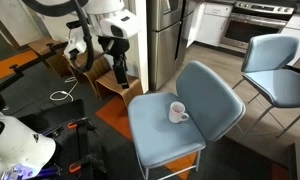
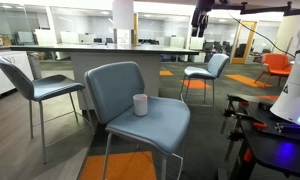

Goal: Move the white mug to the center of the seat

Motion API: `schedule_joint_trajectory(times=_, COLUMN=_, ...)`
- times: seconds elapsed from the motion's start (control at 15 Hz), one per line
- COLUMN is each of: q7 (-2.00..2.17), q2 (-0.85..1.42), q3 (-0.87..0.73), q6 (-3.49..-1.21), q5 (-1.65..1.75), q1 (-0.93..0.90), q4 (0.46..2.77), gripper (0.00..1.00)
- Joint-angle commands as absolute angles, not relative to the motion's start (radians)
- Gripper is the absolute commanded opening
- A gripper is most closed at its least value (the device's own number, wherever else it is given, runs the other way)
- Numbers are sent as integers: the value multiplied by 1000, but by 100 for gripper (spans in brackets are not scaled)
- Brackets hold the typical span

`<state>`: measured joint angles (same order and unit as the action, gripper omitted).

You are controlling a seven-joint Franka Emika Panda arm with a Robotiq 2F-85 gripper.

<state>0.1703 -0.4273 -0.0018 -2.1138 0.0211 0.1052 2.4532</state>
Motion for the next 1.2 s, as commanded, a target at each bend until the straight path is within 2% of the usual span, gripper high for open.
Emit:
schedule_joint_trajectory(times=0.0, q7=172, q2=-427, q3=-8, q6=-2111, q5=24, q1=99, q4=2451, gripper=100)
schedule_joint_trajectory(times=0.6, q7=208, q2=-364, q3=1, q6=-2140, q5=23, q1=102, q4=2430, gripper=100)
schedule_joint_trajectory(times=1.13, q7=350, q2=12, q3=-11, q6=-2350, q5=-78, q1=80, q4=2286, gripper=100)
